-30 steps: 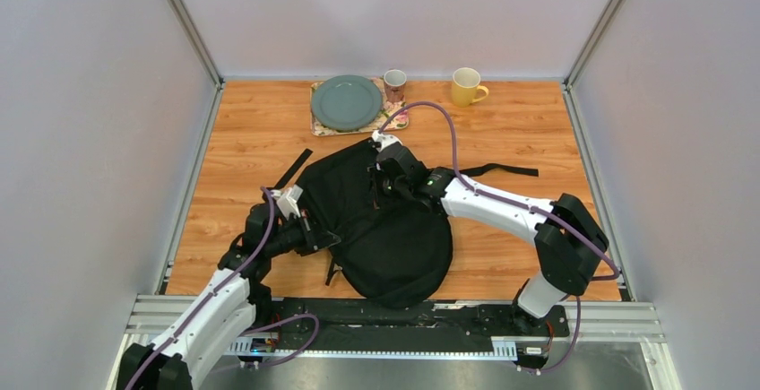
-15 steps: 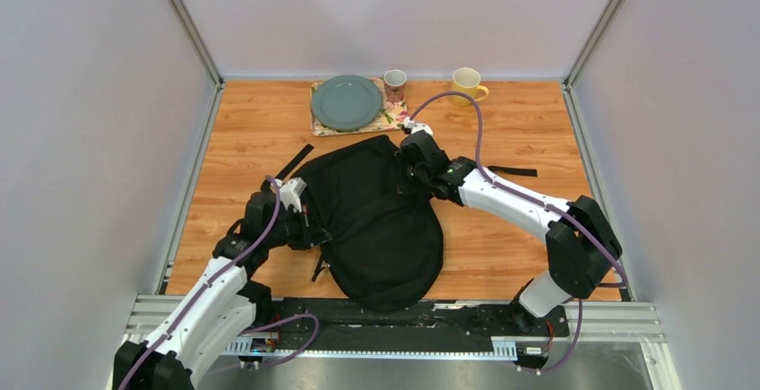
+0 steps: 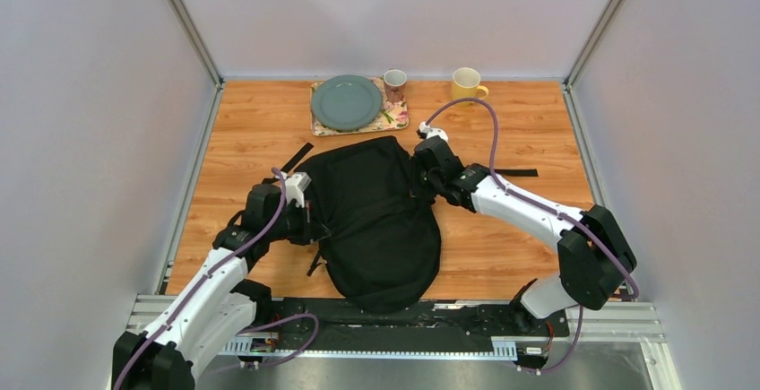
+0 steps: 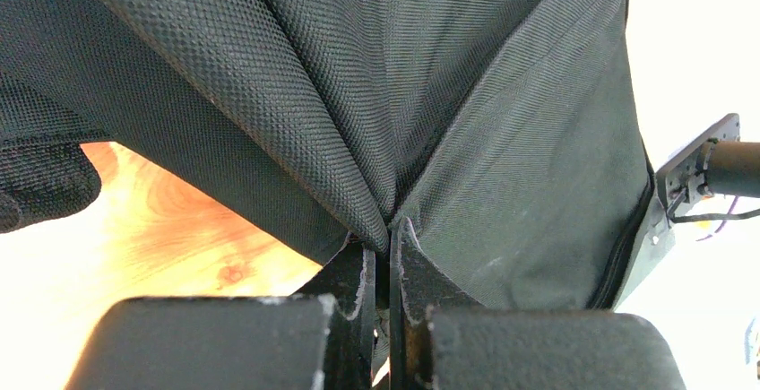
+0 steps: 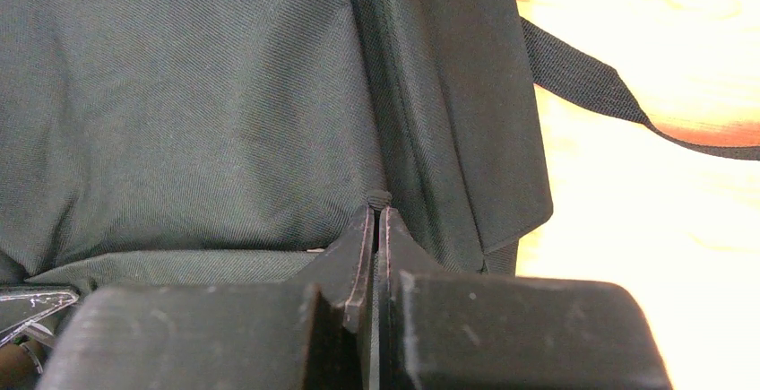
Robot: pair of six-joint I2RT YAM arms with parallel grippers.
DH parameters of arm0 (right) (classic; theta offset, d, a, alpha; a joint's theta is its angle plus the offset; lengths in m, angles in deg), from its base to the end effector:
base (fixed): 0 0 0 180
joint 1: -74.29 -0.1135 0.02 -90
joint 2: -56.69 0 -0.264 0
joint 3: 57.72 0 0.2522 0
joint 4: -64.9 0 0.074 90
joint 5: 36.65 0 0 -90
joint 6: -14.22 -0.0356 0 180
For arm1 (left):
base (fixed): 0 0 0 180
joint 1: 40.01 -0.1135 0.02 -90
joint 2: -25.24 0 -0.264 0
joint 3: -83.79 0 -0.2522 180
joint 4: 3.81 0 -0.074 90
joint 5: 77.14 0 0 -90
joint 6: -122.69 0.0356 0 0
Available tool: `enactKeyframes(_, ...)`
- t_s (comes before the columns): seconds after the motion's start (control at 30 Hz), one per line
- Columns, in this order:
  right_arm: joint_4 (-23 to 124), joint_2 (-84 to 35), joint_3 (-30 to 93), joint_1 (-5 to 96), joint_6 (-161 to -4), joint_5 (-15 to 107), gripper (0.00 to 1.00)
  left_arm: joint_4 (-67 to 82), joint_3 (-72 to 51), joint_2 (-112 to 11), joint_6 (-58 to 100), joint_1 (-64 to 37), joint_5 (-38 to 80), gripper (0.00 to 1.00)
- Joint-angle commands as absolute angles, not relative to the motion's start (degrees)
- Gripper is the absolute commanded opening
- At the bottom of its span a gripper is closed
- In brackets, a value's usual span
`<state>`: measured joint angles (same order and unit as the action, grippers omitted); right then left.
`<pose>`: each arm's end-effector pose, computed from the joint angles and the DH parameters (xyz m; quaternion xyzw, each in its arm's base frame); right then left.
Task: Pack the student bag
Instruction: Zip the student bag at the center of the board.
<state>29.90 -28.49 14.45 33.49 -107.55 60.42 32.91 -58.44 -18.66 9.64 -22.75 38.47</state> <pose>0.2426 0.2036 0.2385 -0.0513 0.9307 0.1652 0.3223 0.1466 -0.0617 0.1975 0.0434 0.8971 -0.3251 0.2961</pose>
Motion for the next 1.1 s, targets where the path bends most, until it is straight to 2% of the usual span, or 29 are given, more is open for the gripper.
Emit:
enactKeyframes(0.0,30.0,-26.0,13.0,35.8,-106.9,68.2,0.00,34.0,-55.8,-18.6,14.8,-23.1,36.8,0.00)
enactKeyframes(0.33,30.9,-25.4,12.8,38.0,-106.5,65.2,0.00,31.5,-51.5,-25.4,18.0,-23.0,39.3,0.00)
enactKeyframes(0.4,31.4,-24.6,12.1,39.0,-106.7,63.2,0.09,29.6,-50.7,-27.4,18.7,-23.1,43.6,0.00)
enactKeyframes(0.43,31.4,-24.2,11.8,39.2,-106.8,63.1,0.22,29.0,-50.4,-28.1,19.1,-23.1,44.5,0.00)
enactKeyframes(0.47,31.4,-23.6,11.2,39.4,-107.0,63.3,0.26,29.1,-49.9,-29.0,19.1,-23.1,44.9,0.00)
enactKeyframes(0.63,32.0,-19.5,7.5,41.9,-108.3,61.4,0.41,30.2,-47.3,-33.5,20.2,-23.1,43.8,0.07)
enactKeyframes(0.73,32.0,-17.7,5.7,42.6,-109.0,60.5,0.42,29.6,-46.3,-35.0,19.9,-23.1,43.7,0.11)
enactKeyframes(0.87,32.3,-14.7,1.8,43.2,-111.7,58.3,0.43,30.3,-45.1,-36.8,19.6,-23.2,41.8,0.25)
enactKeyframes(0.97,34.5,-12.7,-1.8,43.3,-114.3,54.2,0.45,32.2,-44.2,-37.0,18.2,-23.2,39.7,0.41)
enactKeyframes(1.07,36.5,-11.7,-4.7,43.2,-115.2,48.5,0.51,32.1,-46.3,-32.5,16.3,-23.2,39.0,0.64)
